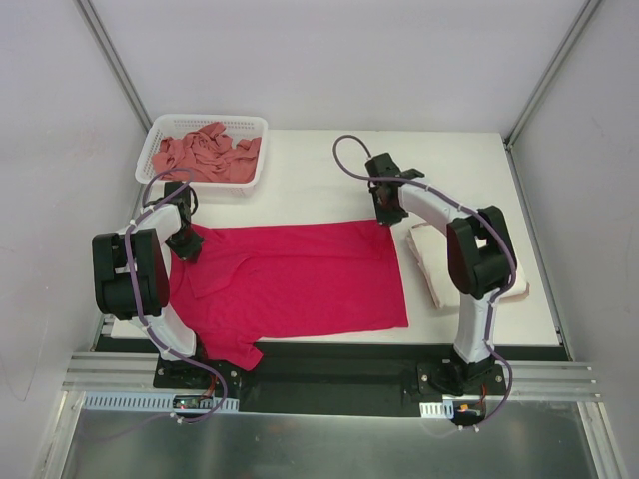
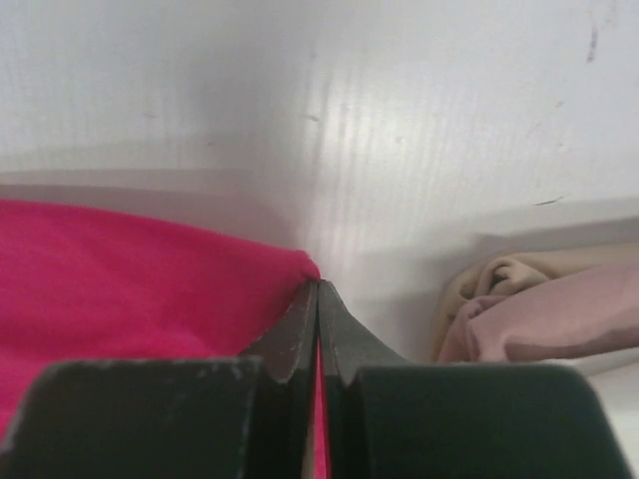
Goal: Fold and stack the t-shirts
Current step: Fold the tshirt
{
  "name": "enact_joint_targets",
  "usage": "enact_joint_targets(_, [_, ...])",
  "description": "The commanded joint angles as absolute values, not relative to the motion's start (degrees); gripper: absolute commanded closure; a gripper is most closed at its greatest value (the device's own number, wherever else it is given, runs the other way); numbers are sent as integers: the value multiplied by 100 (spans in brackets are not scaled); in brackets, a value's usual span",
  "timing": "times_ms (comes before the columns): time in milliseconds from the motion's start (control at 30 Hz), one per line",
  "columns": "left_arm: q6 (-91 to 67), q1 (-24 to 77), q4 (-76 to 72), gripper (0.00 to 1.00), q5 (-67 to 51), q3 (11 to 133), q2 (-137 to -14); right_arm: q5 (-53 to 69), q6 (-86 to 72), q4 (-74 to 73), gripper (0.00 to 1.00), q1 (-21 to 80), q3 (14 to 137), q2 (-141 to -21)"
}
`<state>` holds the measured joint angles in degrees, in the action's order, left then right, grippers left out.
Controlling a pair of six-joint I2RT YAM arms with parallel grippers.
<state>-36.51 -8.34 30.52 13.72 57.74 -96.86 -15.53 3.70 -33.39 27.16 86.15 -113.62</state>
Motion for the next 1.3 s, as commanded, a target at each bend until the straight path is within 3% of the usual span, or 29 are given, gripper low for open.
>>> enact_joint_targets(0, [-3560,-879,3059,100,1450,5774,-9870,-2064,510,-3612,99,2400,8911,-11224])
enact_joint_targets(133, [-3560,-888,3059,100,1450,5783,-9879,-2504,624,-3823,87,2276,9140,-11285])
enact_joint_targets(333, [-3568,-879,3067,100,1433,5775,-9879,-2208,642,-3999,53,2259,9229,-11075])
enact_joint_targets(400, [-3568,-870,3067,100,1433,5774,-9879,-1421,563,-4008,40,2311,9132,-10864])
enact_joint_targets(500, [-3568,-879,3067,100,1389,5783,-9879,-208,536,-3920,4,2451,8851,-10583])
enact_joint_targets(567, [-3568,-888,3067,100,1345,5783,-9888,408,484,-3789,3,2670,8667,-10486])
enact_joint_targets(800, [-3586,-879,3059,100,1187,5792,-9905,887,106,-3454,3,3208,8569,-10968])
enact_joint_targets(1267, [-3454,-730,2927,100,642,6239,-10212,598,-114,-3753,3,2514,8886,-12120])
